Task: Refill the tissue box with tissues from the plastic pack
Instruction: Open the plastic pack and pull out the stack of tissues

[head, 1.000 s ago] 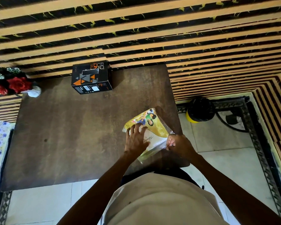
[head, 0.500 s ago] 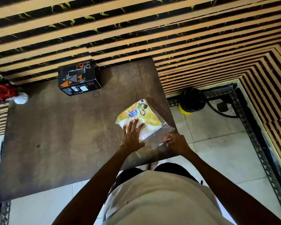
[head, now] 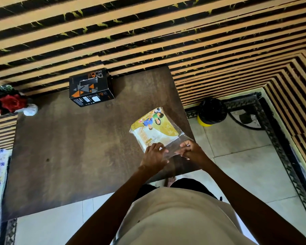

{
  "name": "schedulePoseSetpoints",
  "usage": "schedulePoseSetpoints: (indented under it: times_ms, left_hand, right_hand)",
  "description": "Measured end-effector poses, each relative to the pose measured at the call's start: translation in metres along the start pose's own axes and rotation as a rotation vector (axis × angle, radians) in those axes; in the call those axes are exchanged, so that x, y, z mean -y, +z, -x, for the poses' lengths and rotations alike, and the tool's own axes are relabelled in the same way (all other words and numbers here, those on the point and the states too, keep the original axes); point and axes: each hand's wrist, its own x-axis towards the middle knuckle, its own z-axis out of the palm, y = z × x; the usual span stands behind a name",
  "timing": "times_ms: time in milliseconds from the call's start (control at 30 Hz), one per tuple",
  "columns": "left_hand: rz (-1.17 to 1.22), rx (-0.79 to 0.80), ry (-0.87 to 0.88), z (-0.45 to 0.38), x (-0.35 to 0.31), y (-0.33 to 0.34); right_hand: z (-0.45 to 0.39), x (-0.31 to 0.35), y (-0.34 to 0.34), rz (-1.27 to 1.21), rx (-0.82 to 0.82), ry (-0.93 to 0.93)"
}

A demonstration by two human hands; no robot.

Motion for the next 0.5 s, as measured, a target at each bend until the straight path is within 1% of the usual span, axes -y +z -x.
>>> schedulePoseSetpoints:
  times_ms: [100, 167, 267, 367, 433, 500]
  left_hand:
    - [0.105, -0.046, -0.035, 0.001, 0.001, -0.002]
    - [0.182, -0.08, -0.059, -0.001, 0.001, -0.007]
    - [0.259, -0.069, -0.082, -0.004, 0.0, -0.013]
    - [0.402, -0.07, -0.143, -0.007, 0.002, -0.011]
    - [0.51, -0.112, -0.224, -0.009, 0.001, -0.012]
    - [0.647, -0.179, -0.302, -0.011, 0.0, -0.014]
  right_hand:
    - [0.001, -0.004, 0.001, 0.016, -0.009, -0.022]
    - [0.002, -0.004, 0.002, 0.007, -0.015, -0.004]
    - [0.002, -0.002, 0.005, 0.04, -0.043, 0.005]
    - [0.003, 0.001, 0.007, 0.141, -0.113, -0.069]
    - [0.004, -0.002, 0.008, 0.222, -0.162, -0.111]
    - [0.004, -0.005, 0.008, 0.353, -0.159, -0.133]
